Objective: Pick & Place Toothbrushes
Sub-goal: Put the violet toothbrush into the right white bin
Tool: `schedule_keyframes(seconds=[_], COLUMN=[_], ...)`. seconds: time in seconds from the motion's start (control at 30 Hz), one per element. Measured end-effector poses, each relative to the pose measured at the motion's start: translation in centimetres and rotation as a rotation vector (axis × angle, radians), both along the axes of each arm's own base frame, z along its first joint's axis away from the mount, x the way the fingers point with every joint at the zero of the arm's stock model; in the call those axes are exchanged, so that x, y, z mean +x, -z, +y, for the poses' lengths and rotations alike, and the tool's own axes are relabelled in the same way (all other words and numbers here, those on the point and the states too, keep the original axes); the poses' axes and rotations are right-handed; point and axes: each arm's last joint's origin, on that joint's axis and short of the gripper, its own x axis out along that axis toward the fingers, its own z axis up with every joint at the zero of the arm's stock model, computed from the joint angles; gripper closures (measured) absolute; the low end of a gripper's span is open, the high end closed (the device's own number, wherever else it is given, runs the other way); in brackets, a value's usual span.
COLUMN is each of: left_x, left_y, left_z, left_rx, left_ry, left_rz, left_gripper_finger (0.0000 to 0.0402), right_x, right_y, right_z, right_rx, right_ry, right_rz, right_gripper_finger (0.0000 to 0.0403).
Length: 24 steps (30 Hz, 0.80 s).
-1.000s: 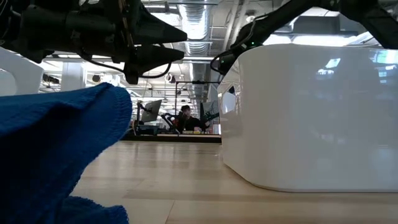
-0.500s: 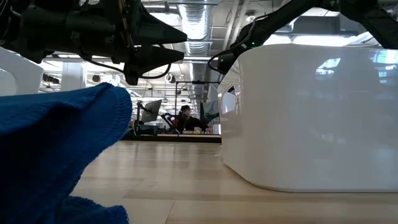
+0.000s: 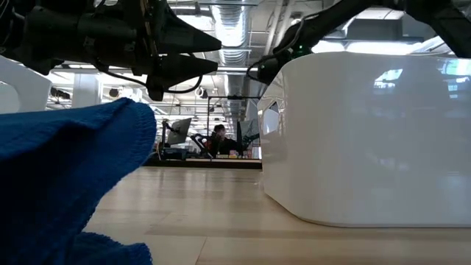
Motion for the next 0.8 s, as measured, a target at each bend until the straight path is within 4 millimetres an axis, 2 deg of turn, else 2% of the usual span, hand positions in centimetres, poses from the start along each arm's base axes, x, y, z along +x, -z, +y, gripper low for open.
schedule_keyframes(seconds=[0.2, 0.5, 0.8], left_x=[0.0, 0.0, 0.0], left_y=[0.0, 0.0, 0.0], left_z=[0.0, 0.0, 0.0], left_rx=[0.001, 0.001, 0.001], left_ry=[0.000, 0.000, 0.000], left_rz=[0.000, 0.001, 0.001], left_gripper_finger=[0.0215, 0.0215, 0.0215], right_x=[0.1, 0.4, 1.1], right_y=[-2.4, -7.0, -11.1], right_z=[1.6, 4.4, 8.4], right_rx=[-0.036, -0.149, -0.245], right_ry=[-0.052, -0.143, -0.247], right_rz=[-0.052, -0.226, -0.424], right_gripper_finger=[0.0282, 0.0281, 0.0281])
